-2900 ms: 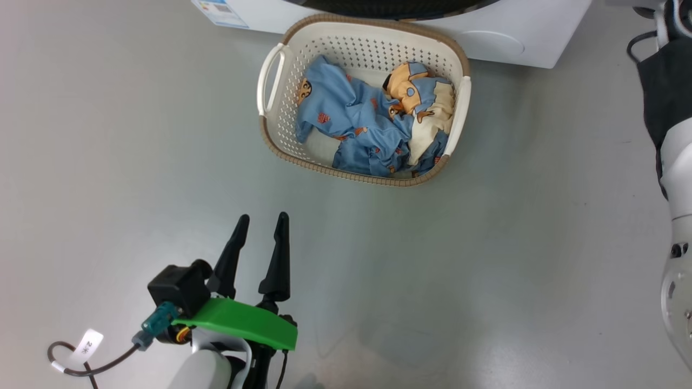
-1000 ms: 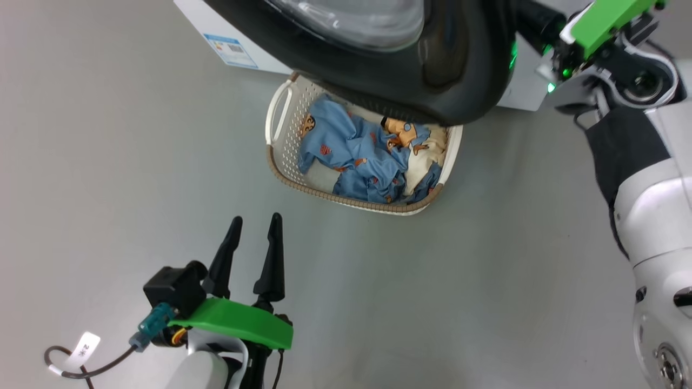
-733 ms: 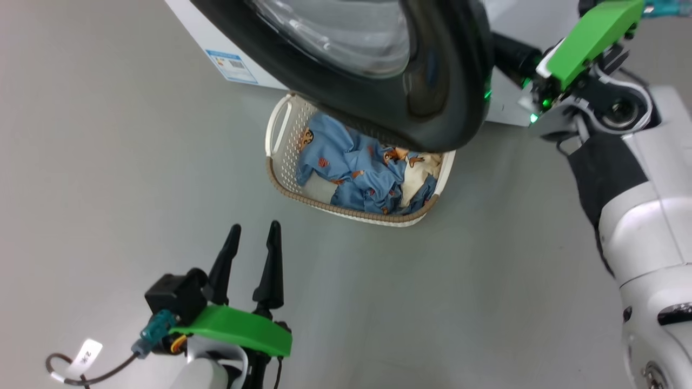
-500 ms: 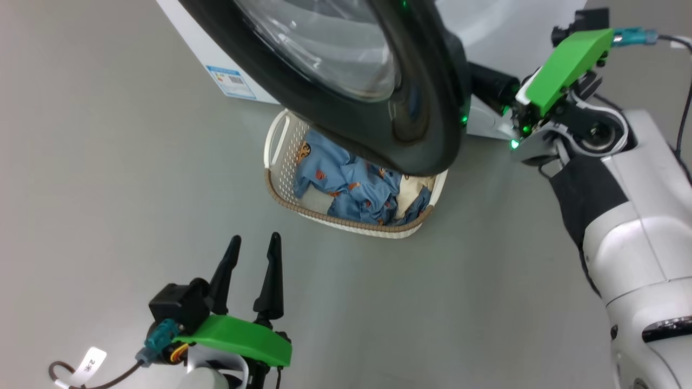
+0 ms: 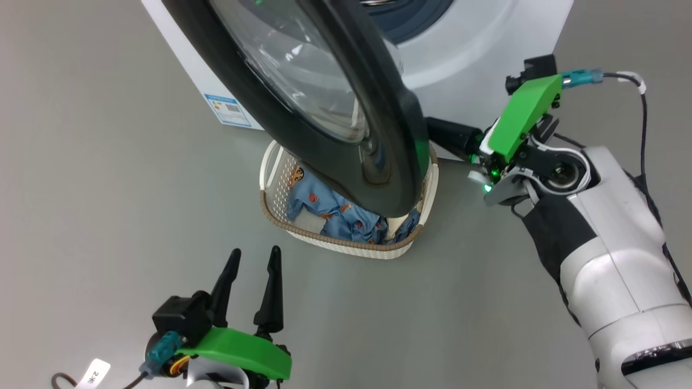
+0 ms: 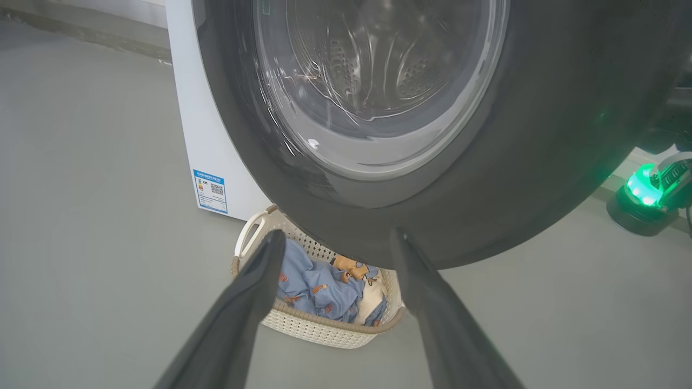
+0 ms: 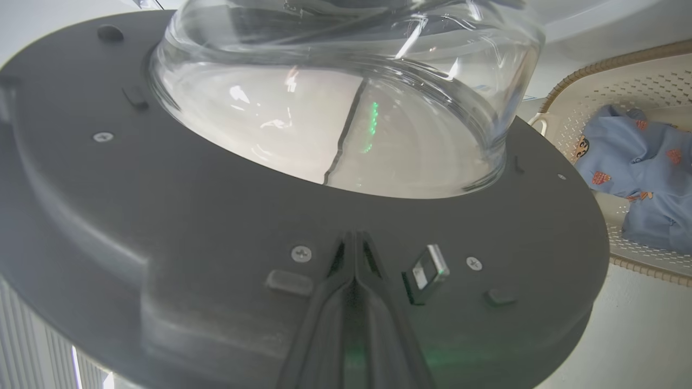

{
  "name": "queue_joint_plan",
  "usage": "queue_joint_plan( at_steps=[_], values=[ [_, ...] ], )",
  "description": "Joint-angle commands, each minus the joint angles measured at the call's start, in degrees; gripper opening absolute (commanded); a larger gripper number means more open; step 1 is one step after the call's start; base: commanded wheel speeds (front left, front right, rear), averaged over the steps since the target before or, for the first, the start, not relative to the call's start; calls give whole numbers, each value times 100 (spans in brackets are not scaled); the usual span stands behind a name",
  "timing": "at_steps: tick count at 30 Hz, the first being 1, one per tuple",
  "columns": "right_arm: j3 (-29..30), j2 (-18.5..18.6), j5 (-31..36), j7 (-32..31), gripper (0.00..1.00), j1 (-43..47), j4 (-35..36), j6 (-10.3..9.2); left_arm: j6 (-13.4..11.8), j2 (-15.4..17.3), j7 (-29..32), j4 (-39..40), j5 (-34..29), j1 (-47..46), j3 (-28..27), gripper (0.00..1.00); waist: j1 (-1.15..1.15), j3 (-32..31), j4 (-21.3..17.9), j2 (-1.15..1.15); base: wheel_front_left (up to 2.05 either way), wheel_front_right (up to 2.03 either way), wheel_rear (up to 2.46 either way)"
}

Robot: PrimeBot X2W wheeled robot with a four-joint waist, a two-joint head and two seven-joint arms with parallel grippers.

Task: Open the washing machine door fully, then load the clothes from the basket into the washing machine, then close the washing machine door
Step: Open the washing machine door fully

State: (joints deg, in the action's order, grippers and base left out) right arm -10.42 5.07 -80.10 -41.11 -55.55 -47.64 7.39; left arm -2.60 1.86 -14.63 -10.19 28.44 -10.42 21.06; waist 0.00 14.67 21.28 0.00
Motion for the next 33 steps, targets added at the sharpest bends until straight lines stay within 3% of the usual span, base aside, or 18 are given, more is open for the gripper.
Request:
queue_joint_plan(
  at_steps=[1, 33],
  values=[
    [-140, -213, -152, -61, 0, 105, 201, 10, -22, 101, -37, 146, -80, 44, -212, 100, 0, -52, -19, 0, 0, 0, 0],
    [-2404, -219, -2041, 272, 0, 627, 650, 10, 1, 101, -37, 130, -212, 318, -231, 100, 0, -432, 173, 0, 0, 0, 0]
  ],
)
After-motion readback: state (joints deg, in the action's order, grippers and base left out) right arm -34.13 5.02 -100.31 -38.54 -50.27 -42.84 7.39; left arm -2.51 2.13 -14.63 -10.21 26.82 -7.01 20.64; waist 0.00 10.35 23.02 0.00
